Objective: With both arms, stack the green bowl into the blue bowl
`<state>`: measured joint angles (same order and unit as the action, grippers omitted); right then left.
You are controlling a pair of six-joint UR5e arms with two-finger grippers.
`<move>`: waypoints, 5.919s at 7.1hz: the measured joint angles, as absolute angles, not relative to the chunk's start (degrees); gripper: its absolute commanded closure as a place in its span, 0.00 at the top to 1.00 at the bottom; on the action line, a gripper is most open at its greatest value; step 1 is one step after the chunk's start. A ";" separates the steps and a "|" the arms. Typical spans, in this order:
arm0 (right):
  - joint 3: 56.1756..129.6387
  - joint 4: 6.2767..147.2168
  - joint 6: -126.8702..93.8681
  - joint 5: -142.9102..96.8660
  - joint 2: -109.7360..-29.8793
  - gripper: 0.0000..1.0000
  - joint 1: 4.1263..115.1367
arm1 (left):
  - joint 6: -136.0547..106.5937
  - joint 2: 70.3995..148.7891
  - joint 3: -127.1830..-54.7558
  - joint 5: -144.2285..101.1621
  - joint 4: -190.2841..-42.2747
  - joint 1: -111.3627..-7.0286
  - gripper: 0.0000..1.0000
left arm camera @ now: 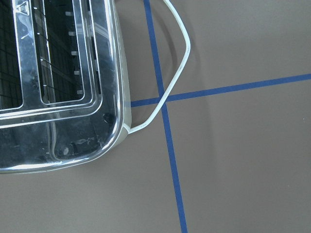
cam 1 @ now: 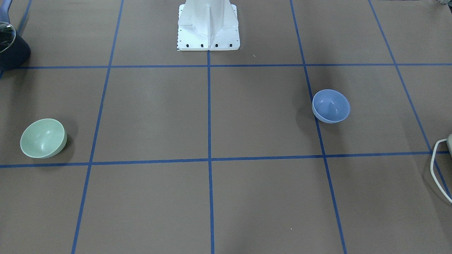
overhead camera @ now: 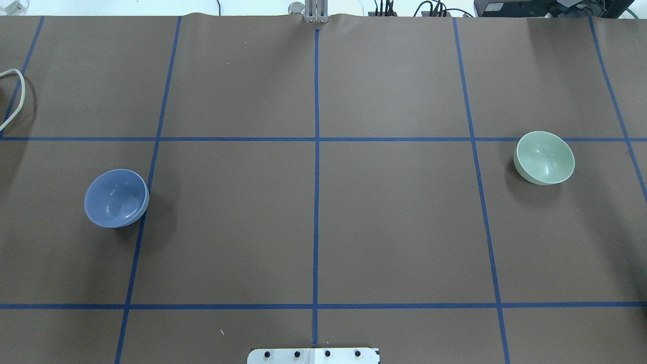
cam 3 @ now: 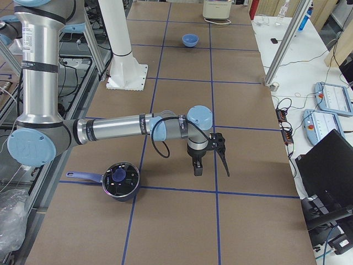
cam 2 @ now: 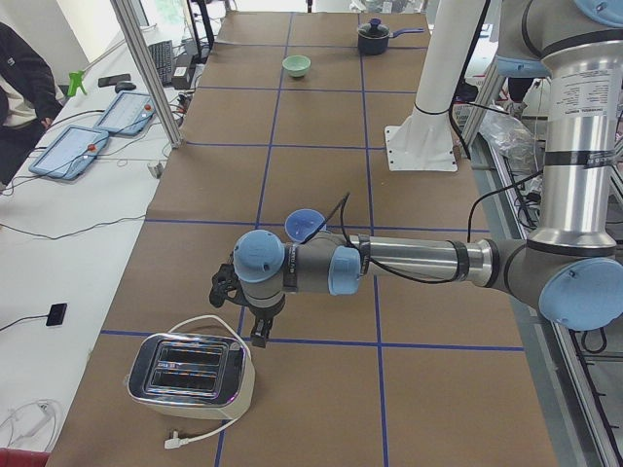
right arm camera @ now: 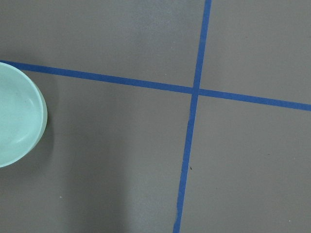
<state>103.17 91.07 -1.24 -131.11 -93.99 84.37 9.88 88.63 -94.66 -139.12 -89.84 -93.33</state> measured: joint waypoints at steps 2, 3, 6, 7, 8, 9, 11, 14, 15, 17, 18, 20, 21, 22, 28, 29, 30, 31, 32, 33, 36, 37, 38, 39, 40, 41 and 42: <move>102.90 91.06 -1.14 -131.15 -92.60 1.00 84.35 | 9.71 90.67 -95.12 -139.11 -89.78 -93.22 1.00; 102.90 91.05 -0.96 -131.15 -92.35 1.00 84.35 | 9.67 91.57 -95.09 -139.55 -89.64 -93.20 1.00; 103.08 89.87 -0.76 -131.30 -91.89 1.00 84.27 | 9.76 92.20 -95.34 -141.39 -92.01 -93.15 1.00; 103.07 87.92 -1.05 -131.35 -91.81 1.00 84.18 | 9.54 92.28 -95.49 -141.42 -94.44 -92.73 0.99; 103.07 86.25 -1.25 -131.40 -91.76 1.00 83.89 | 8.73 92.52 -95.76 -141.44 -96.00 -91.35 0.99; 103.08 85.38 -1.89 -131.41 -91.57 1.00 83.10 | 5.78 92.65 -96.52 -141.35 -97.34 -89.11 0.99; 103.14 84.86 -6.07 -131.10 -90.34 1.00 80.04 | -6.80 92.39 -97.72 -140.67 -103.07 -82.30 0.99; 103.00 84.36 -10.61 -129.12 -88.95 1.00 75.93 | -24.72 92.30 -97.55 -132.28 -112.90 -67.19 0.98; 102.96 84.11 -11.13 -128.84 -88.83 1.00 75.47 | -29.56 92.68 -97.36 -130.38 -115.04 -62.50 0.98; 102.82 83.89 -11.40 -128.74 -88.74 1.00 75.20 | -34.73 93.33 -97.09 -125.84 -118.29 -54.61 0.76; 102.70 83.79 -11.42 -128.73 -88.75 1.00 75.18 | -35.14 93.46 -96.63 -124.83 -118.79 -52.79 0.45; 102.39 83.70 -11.43 -128.74 -88.75 1.00 75.15 | -35.44 93.96 -95.82 -124.40 -119.08 -51.40 0.00; 102.28 83.68 -11.43 -128.75 -88.72 1.00 75.15 | -35.63 94.18 -95.91 -124.37 -119.16 -51.23 0.00; 102.27 83.68 -11.43 -128.76 -88.69 1.00 75.15 | -35.74 94.35 -96.23 -124.51 -119.20 -51.20 0.00; 102.22 83.67 -11.50 -128.76 -88.63 1.00 75.15 | -49.81 103.81 -100.98 -124.87 -111.02 -50.67 0.00; 102.21 83.67 -11.51 -128.76 -88.61 1.00 75.15 | -54.77 109.26 -100.74 -124.58 -105.71 -48.74 0.00; 102.21 83.67 -11.51 -128.76 -88.60 1.00 75.15 | -59.63 114.99 -99.65 -123.37 -101.02 -45.82 0.00; 102.21 83.67 -11.51 -128.76 -88.57 1.00 75.15 | -64.31 120.30 -97.37 -120.86 -98.63 -42.70 0.00; 102.22 83.67 -11.51 -128.76 -88.54 1.00 75.15 | -68.19 124.82 -94.42 -118.41 -97.84 -39.76 0.00; 102.22 83.67 -11.51 -128.76 -88.52 1.00 75.15 | -70.94 128.74 -91.41 -116.37 -97.73 -37.36 0.00; 102.19 83.73 -11.52 -128.76 -88.51 1.00 75.15 | -73.04 132.63 -88.56 -112.35 -97.97 -33.03 0.00; 102.18 83.70 -11.51 -128.76 -88.51 1.00 75.15 | -73.10 132.80 -88.53 -111.08 -98.06 -32.12 0.00; 102.15 83.68 -11.51 -128.76 -88.51 1.00 75.15 | -73.10 132.85 -88.49 -110.13 -98.23 -31.46 0.00; 102.15 83.68 -11.51 -128.76 -88.51 1.00 75.14 | -73.07 132.84 -88.42 -109.66 -98.70 -31.02 0.04; 102.16 83.69 -11.51 -128.76 -88.51 1.00 75.15 | -73.03 132.78 -88.38 -109.03 -99.35 -30.53 0.08; 102.16 83.71 -11.51 -128.76 -88.51 1.00 75.15 | -72.97 132.74 -88.32 -107.95 -99.71 -29.97 0.10; 102.15 83.71 -11.51 -128.76 -88.51 1.00 75.15 | -72.85 132.70 -88.28 -107.06 -99.85 -29.49 0.14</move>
<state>102.15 83.71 -11.51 -128.76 -88.51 75.15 -72.85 132.70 -88.28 -107.06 -99.85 -29.49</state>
